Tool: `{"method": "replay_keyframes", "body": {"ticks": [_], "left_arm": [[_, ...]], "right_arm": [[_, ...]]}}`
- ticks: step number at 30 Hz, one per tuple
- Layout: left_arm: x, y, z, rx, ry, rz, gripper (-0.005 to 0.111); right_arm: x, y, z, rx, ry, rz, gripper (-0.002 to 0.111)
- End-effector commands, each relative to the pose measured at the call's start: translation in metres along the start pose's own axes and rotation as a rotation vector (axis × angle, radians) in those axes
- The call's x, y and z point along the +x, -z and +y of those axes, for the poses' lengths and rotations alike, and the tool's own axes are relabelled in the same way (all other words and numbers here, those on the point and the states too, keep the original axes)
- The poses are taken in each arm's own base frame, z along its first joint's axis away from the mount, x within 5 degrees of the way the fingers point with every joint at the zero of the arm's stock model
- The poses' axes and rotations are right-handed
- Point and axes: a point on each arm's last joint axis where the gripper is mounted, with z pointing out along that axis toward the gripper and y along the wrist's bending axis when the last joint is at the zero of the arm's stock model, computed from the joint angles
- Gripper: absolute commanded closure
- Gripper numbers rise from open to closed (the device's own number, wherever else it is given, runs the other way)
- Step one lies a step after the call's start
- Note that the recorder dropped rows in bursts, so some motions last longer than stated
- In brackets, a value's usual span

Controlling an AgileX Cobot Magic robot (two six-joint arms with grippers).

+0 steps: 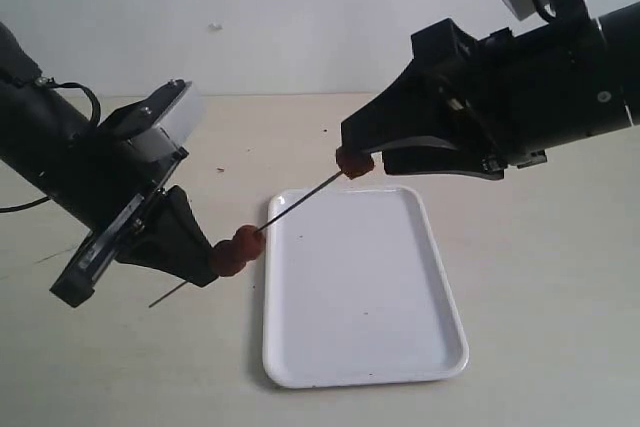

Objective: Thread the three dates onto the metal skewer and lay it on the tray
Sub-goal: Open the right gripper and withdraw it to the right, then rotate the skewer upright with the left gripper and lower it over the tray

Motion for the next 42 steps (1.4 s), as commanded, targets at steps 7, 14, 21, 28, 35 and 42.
{"method": "replay_keyframes", "body": {"ticks": [7,14,21,28,35,42], "left_arm": [[-0.003,-0.001,-0.001,0.001,0.002,-0.018,0.107],[-0.005,0.0,0.0,-0.001,0.084,-0.032,0.107],[-0.006,0.0,0.0,0.005,0.294,-0.047,0.107],[-0.016,0.001,0.0,0.053,0.717,-0.157,0.107],[-0.021,0.002,0.001,0.068,0.758,-0.21,0.107],[-0.024,0.002,0.002,0.107,1.048,-0.242,0.107]], "right_arm": [[-0.003,0.008,0.008,-0.008,0.035,-0.061,0.054],[-0.011,0.039,0.012,0.076,0.083,-0.226,0.054],[-0.011,0.121,0.036,0.352,0.171,-0.451,0.054],[0.02,0.155,0.053,0.544,0.196,-0.499,0.054],[0.032,0.157,0.052,0.572,0.187,-0.453,0.054],[0.045,0.138,0.027,0.585,0.122,-0.361,0.054]]}}
